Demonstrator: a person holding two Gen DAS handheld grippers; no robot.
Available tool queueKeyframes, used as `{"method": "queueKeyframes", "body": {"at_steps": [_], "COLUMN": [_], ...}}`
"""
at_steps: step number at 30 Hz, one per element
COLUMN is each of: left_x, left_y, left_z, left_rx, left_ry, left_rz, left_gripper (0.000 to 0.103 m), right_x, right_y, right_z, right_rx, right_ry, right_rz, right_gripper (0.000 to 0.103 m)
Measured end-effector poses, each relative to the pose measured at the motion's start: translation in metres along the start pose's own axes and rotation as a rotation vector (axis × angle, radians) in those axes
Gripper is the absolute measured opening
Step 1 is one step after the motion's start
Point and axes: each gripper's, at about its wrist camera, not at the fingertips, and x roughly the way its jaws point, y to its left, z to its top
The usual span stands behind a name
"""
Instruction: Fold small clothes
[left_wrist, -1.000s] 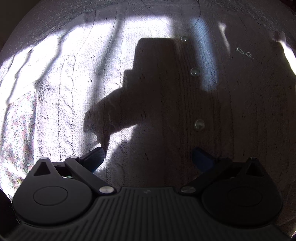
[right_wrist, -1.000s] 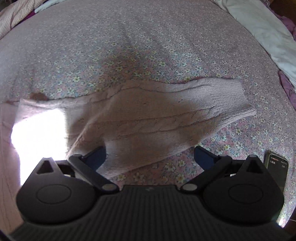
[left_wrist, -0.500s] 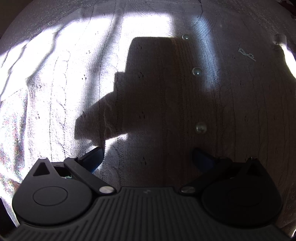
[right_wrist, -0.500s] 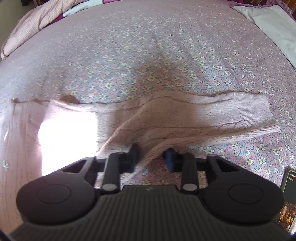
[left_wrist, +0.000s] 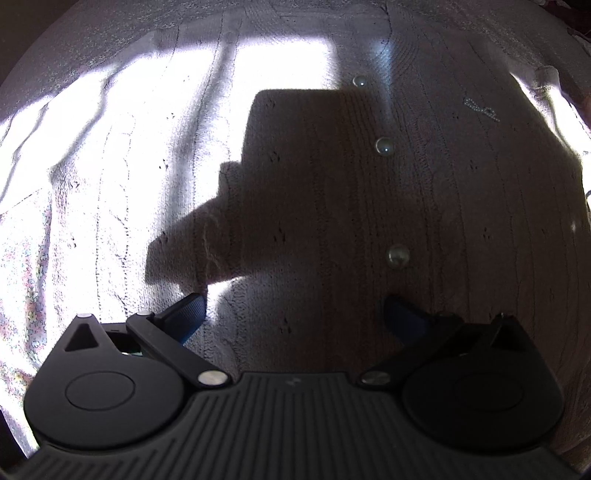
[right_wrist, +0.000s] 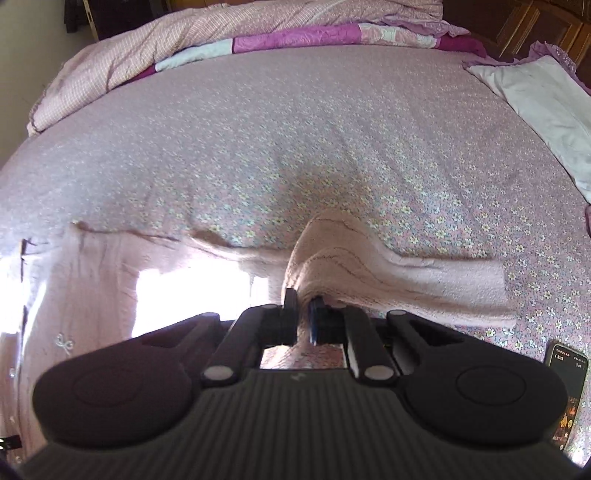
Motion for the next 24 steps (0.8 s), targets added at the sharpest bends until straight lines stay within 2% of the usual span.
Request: {"method": "queueKeyframes", "body": {"at_steps": [8, 16, 20, 24], "left_x": [-0.018, -0.043, -0.052, -0.051], "left_y": [0.009, 0.034, 0.052, 0.065], "left_z": [-0.003, 0.000, -0.003, -0.004], "left_rx": [-0.013, -0.037, -0.058, -0.046], "left_ry": [-0.037, -0.096, -0.128, -0.123], "left_rz": [-0.034, 0.012, 0.046, 0.069], "left_gripper": [0.103, 0.103, 0.103, 0.103], "right_x": [-0.045, -0.064, -0.059, -0.028], "right_y": [0.056, 0.130, 0.173, 0.211], "right_z": [0.010, 0.017, 0.013, -0.003], "right_rx": [-0.051, -0.107, -0.126, -0.116], "right_ry": [-0.087, -0.094, -0.082, -0.012], "right_rz": [0.116, 0.230, 0.278, 0.310], "right_gripper": [0.009, 0.009, 0.009, 0.009]}}
